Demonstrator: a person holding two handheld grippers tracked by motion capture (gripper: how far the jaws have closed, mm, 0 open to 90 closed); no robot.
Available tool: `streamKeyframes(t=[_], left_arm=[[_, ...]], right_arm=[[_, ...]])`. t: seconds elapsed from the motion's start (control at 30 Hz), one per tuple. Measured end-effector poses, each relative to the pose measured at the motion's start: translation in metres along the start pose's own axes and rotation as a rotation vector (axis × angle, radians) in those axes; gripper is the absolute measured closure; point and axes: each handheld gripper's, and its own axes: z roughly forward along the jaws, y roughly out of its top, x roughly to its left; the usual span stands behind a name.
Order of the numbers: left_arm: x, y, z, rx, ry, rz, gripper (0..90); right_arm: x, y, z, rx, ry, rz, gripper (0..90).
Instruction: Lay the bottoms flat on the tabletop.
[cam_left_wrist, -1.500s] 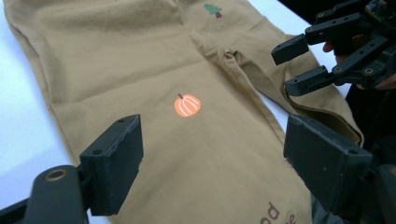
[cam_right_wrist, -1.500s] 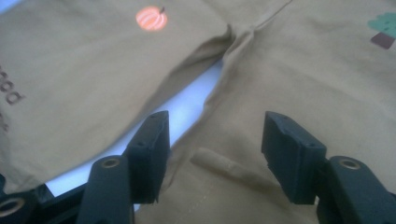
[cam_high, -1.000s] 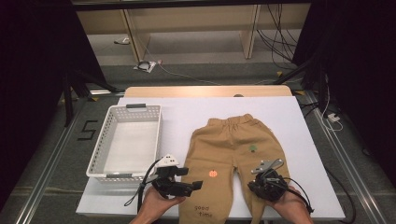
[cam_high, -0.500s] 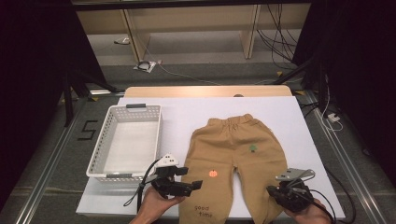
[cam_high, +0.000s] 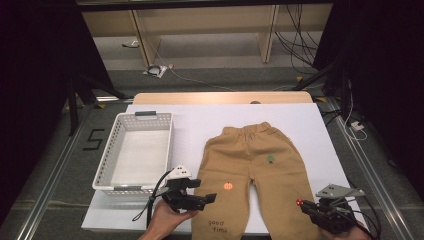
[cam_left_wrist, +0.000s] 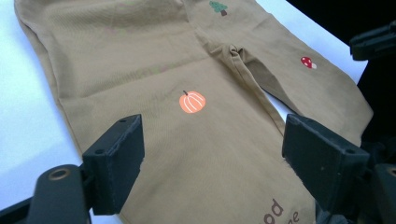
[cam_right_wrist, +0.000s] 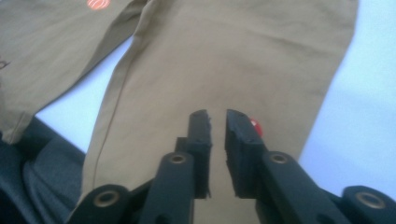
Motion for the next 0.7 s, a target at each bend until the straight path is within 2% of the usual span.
streamKeyframes(t=[0.1, 0.23, 0.3, 0.4, 0.57, 0.7], left_arm=[[-0.001, 0.001, 0.000, -0.002, 0.002, -0.002, 20.9], [0.000, 0.001, -0.001, -0.010, 0.001, -0.008, 20.6], [0.000, 0.001, -0.002, -0.015, 0.004, -0.008, 20.5], [-0.001, 0.001, -0.003, -0.017, 0.008, -0.005, 19.9], [-0.005, -0.001, -0.011, -0.024, 0.031, 0.026, 19.9], [-0.005, -0.001, -0.017, -0.044, 0.039, 0.027, 19.6]], right_arm=[[-0.002, 0.002, 0.002, -0.011, -0.011, 0.006, 76.5], [-0.004, 0.007, 0.005, -0.050, -0.033, 0.024, 62.0], [-0.003, 0.012, 0.004, -0.101, -0.040, 0.040, 54.4], [0.001, 0.019, 0.000, -0.186, -0.033, 0.059, 47.8], [0.022, 0.035, -0.005, -0.270, 0.006, 0.059, 42.8], [0.045, 0.049, -0.006, -0.304, 0.037, 0.017, 41.5]])
